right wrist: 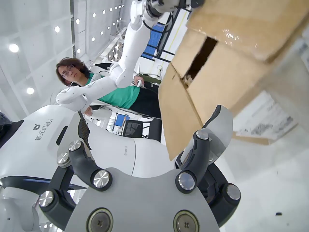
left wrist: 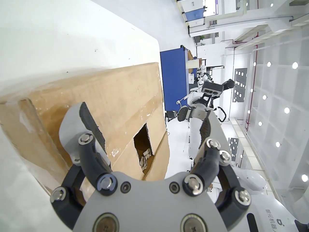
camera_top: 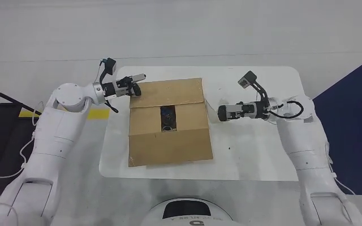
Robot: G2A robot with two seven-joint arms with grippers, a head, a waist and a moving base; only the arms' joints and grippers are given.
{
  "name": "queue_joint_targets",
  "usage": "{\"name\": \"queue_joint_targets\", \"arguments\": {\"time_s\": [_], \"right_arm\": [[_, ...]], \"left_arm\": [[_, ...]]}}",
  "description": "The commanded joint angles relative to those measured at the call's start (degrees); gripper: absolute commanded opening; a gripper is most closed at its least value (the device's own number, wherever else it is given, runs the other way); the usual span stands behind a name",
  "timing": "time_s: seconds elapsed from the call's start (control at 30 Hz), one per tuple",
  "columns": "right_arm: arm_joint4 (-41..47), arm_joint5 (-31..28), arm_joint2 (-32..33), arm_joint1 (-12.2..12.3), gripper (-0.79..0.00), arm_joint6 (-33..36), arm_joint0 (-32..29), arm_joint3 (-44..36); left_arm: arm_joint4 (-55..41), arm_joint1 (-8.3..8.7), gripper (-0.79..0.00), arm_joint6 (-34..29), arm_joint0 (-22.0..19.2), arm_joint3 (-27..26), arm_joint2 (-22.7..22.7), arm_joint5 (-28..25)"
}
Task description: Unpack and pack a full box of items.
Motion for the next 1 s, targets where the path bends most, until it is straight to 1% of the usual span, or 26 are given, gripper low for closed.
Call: {"name": "queue_joint_targets", "arguments": {"time_s": [0.0,0.13,0.27,0.43,0.57,0.8,0.97], "right_arm": [[-4.5,1.8,-1.6,1.4,0.000,-0.1,-0.7,-0.1],[-10.6,6.1,-7.2,2.9,0.000,-0.1,0.0,0.7],[-10.7,7.7,-14.1,3.4,0.000,-0.1,1.8,1.1],[-3.0,6.0,-19.5,4.0,0.000,-0.1,3.9,1.8],[3.9,4.1,-22.8,5.1,0.000,-0.1,5.4,2.4],[14.0,-0.6,-27.8,8.0,0.000,-0.1,7.0,-0.1],[19.3,-0.8,-29.7,9.9,0.000,-0.1,8.1,-1.7]], "left_arm": [[0.0,0.00,0.000,0.0,0.0,0.0,0.0,0.0],[0.0,0.00,0.000,0.0,0.0,0.0,0.0,0.0],[0.0,0.00,0.000,0.0,0.0,0.0,0.0,0.0],[0.0,0.00,0.000,0.0,0.0,0.0,0.0,0.0],[0.0,0.00,0.000,0.0,0.0,0.0,0.0,0.0],[0.0,0.00,0.000,0.0,0.0,0.0,0.0,0.0],[0.0,0.00,0.000,0.0,0.0,0.0,0.0,0.0]]}}
